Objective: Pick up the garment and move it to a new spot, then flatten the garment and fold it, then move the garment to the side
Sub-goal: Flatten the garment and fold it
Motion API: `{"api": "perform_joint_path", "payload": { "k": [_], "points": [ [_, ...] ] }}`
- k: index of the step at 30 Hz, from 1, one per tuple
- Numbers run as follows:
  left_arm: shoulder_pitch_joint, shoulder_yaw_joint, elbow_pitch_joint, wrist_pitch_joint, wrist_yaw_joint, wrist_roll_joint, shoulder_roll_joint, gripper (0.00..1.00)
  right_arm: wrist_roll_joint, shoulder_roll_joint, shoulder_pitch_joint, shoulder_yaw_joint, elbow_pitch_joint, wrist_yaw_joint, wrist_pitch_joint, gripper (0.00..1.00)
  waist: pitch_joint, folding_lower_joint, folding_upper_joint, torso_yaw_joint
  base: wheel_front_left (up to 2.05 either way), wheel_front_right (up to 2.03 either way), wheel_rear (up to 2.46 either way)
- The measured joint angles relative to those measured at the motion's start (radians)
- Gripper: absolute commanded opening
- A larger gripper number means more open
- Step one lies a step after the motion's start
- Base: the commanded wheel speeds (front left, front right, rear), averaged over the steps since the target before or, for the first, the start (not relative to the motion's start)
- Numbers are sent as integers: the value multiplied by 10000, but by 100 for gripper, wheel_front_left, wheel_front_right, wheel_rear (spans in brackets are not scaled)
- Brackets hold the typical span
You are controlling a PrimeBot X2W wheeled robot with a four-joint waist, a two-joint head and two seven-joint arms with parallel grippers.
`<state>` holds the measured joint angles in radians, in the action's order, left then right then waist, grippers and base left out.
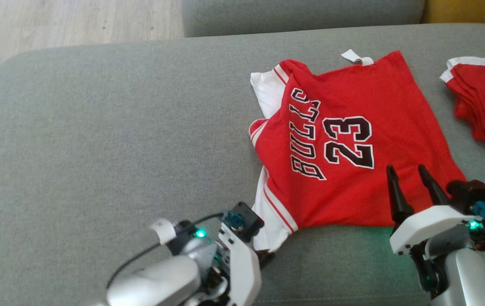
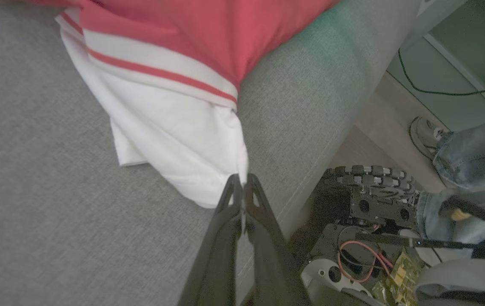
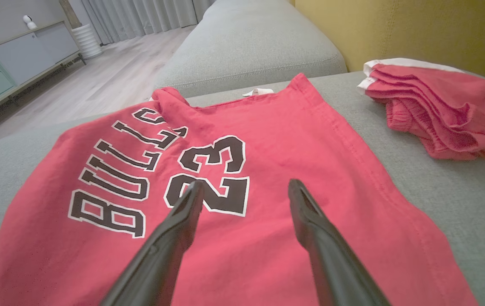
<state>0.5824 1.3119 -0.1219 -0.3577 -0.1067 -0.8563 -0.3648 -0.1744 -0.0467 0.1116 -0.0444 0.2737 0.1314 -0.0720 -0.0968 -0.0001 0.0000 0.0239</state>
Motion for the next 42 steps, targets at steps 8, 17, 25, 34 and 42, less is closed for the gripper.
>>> {"api": "perform_joint_path", "payload": {
  "k": [8, 17, 25, 34, 42],
  "points": [
    [-32, -713, -669, 1574, 184, -48, 617, 100, 77, -82, 6, 12, -153, 0, -88, 100, -10, 0, 0, 83, 0, 0, 0],
    [493, -2665, 71, 1007, 196, -1977, -809, 100, 71, -88, 5, 25, -336, 0, 35, 100, 7, 0, 0, -180, 0, 0, 0],
    [917, -2349, -1952, -1287, 1455, -3266, -984, 100, -21, -77, 433, 245, -182, 0, 255, 100, -411, 1, 0, -844, 0, 0, 0],
    [1639, -2199, -3507, -2431, 1964, -3887, -435, 100, -207, -46, 766, 500, 290, 0, 566, 100, -794, 1, 0, -1745, 0, 0, 0],
    [1750, -2155, -4105, -2920, 2220, -4238, -309, 100, -295, -25, 1086, 619, 686, 0, 830, 100, -1055, 1, 0, -2456, 0, 0, 0]
  ]
}}
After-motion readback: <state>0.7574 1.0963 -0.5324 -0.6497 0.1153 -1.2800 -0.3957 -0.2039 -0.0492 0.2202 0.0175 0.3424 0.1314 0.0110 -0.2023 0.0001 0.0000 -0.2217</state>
